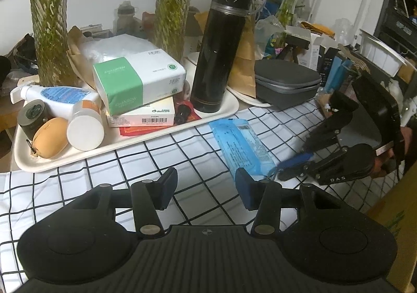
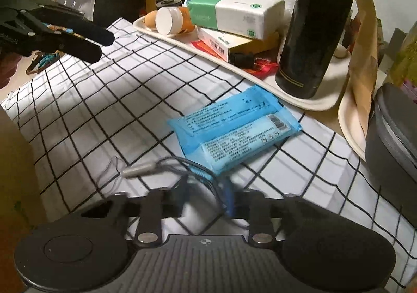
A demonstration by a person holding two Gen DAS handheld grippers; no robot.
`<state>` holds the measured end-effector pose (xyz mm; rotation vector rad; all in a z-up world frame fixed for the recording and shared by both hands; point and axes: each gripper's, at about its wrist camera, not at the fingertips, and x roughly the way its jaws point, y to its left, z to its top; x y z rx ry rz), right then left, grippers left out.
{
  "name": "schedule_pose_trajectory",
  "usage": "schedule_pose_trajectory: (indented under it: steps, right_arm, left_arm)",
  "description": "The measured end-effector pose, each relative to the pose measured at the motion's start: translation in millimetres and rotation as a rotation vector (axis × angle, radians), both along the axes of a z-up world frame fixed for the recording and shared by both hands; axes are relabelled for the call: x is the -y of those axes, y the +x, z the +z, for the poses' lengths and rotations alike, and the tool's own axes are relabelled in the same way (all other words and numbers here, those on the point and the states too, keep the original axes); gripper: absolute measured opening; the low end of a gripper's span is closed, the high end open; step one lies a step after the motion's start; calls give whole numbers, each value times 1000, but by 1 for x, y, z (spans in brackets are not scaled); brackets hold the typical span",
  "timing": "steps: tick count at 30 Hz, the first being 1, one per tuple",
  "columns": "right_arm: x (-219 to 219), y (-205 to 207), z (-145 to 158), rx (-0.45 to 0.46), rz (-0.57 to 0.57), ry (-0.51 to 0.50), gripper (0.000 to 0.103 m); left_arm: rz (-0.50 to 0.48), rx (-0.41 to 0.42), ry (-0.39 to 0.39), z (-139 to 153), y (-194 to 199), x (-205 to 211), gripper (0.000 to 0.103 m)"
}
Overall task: Organize soft objects
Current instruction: 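Grasp the grey cord of the blue packet with the right tool, then grasp the blue packet with the left tool while right tool holds its cord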
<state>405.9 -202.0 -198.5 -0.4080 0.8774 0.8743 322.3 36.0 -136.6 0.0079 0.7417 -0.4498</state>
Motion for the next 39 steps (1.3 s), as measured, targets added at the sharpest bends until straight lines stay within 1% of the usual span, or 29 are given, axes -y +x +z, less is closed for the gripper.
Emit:
schedule_pose_trajectory:
  steps: [1,2,7,11,21,24,26,29,32,34,36,37,38,39]
  right_arm:
    - [0,-1,1,-3,-1,-12,7]
    - [1,-3,1,1,0,-24,5]
    - [3,-14,2,49,-5,-85,4]
    - [11,-20,8,65,-26,-102,4]
    - [44,-27,49,138,-169,-53,4]
    - [50,-35,62,166,-191,-47,4]
    - [53,-42,73,187,-209,-31,4]
    - [57,-54,88,230,-232,-18,4]
    - [62,-67,99,255,-268,6,4]
    - [64,-74,102,270,-285,3,4]
    - [68,-81,105,278,-306,2,4]
    - [71,-83,106,282,-316,2,4]
    - [74,-85,108,287,-331,3,4]
    - [78,-88,110,289,-346,9,4]
  left_arm:
    - [2,1,-1,0,0,0,48]
    - [4,2,-1,0,0,0,48]
    - [10,8,-7,2,-1,-1,48]
    - [14,8,-3,2,0,-1,48]
    - [30,0,3,7,-1,-2,48]
    - [58,-9,9,12,-2,-4,48]
    - [81,-6,30,18,-4,-3,48]
    - [122,12,91,29,-7,1,48]
    - [116,22,125,44,-10,7,48]
    - [105,27,150,54,-9,14,49]
    - [92,26,178,65,-6,26,50]
    - [86,24,188,70,-5,31,56]
    - [76,13,198,75,-1,39,67]
    - [70,3,204,78,2,46,71]
